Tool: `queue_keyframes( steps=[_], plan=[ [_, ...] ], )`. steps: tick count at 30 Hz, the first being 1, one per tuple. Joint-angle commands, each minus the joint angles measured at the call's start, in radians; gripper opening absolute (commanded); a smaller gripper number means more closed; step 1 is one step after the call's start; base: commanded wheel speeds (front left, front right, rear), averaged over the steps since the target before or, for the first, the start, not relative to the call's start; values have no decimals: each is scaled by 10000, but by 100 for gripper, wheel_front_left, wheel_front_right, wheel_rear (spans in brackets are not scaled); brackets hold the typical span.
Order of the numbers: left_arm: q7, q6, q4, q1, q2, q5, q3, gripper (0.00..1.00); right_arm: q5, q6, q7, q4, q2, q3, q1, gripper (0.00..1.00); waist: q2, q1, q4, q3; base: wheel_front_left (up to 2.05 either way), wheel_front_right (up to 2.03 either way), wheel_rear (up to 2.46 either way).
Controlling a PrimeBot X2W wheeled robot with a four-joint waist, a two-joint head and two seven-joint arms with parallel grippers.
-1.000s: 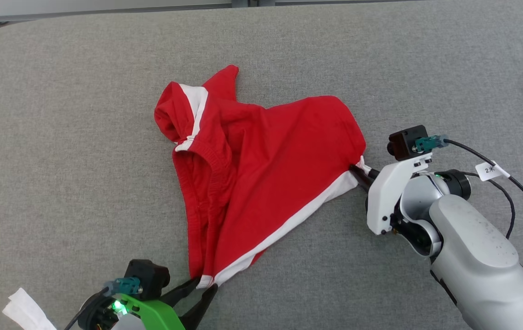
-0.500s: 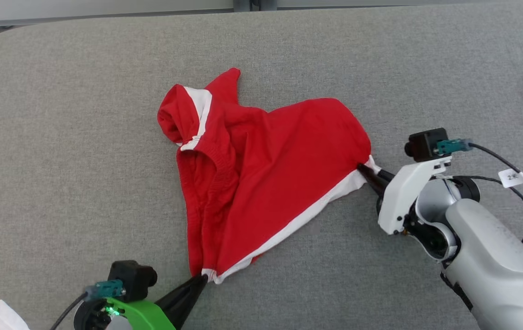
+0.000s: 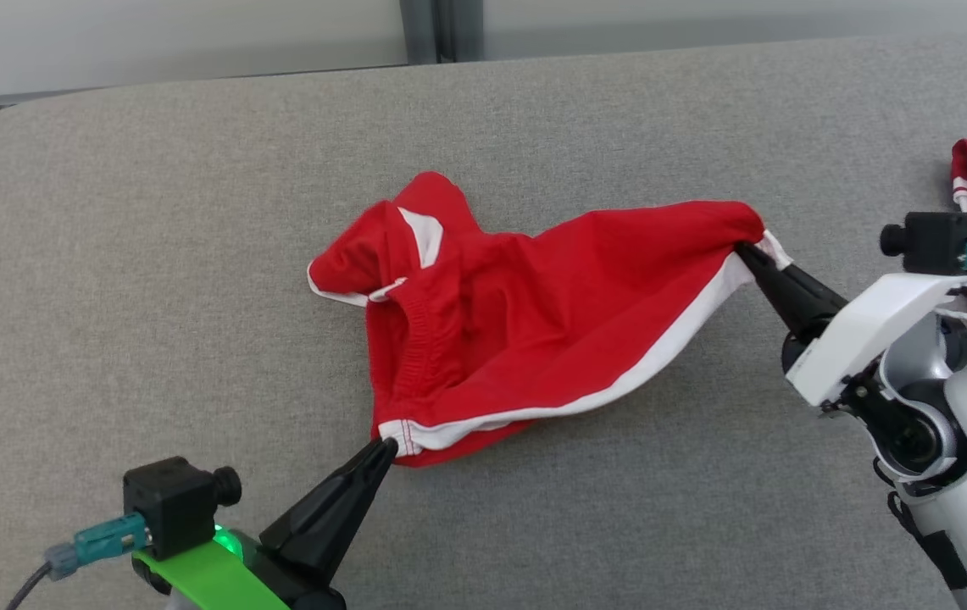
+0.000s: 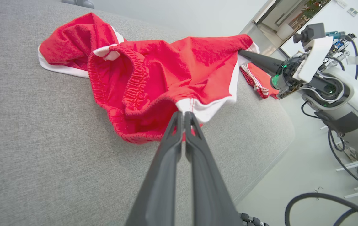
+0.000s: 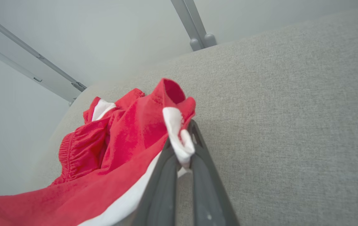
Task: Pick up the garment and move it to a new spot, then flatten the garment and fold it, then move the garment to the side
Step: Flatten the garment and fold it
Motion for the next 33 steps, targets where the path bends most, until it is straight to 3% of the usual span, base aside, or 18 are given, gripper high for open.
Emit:
queue_keyframes(
  steps=[1, 9, 15, 20, 23, 29, 33],
  plan=[
    [-59, -15, -396, 91, 77, -120, 110, 0, 255, 5, 94, -474, -89, -298, 273, 0, -1, 0, -237, -350, 0, 0, 0],
    [321, 255, -2642, -1011, 363, -278, 783, 0, 847, 5, 1645, -3458, -298, -2748, 548, 0, -1, 0, -577, -110, 0, 0, 0],
    [1100, 178, -2181, -4492, 517, -230, 1263, 0, 431, 6, 3785, -4236, 307, -4117, -1831, 0, -1, 0, -501, 1526, 0, 0, 0],
    [1348, 97, -26, -8760, 72, -84, 1451, 0, -1426, 6, 5341, -2890, 1532, -4923, -5886, 0, -1, 0, -231, 3344, 0, 0, 0],
    [1091, 35, 1797, -11255, -348, 279, 1352, 0, -3058, 6, 5601, -1744, 2223, -5266, -8398, 0, -1, 0, 50, 4228, 0, 0, 0],
    [-225, -27, 5924, -15342, -919, 1189, 1145, 0, -5926, 2, 4022, 1112, 2985, -6044, -12442, 0, -1, 0, 171, 5179, 0, 0, 0],
    [-1668, -18, 8212, -16938, -1162, 1791, 921, 0, -6466, -10, 2426, 3097, 3055, -6840, -14050, 0, -1, 0, 292, 5603, 0, 0, 0]
  ],
)
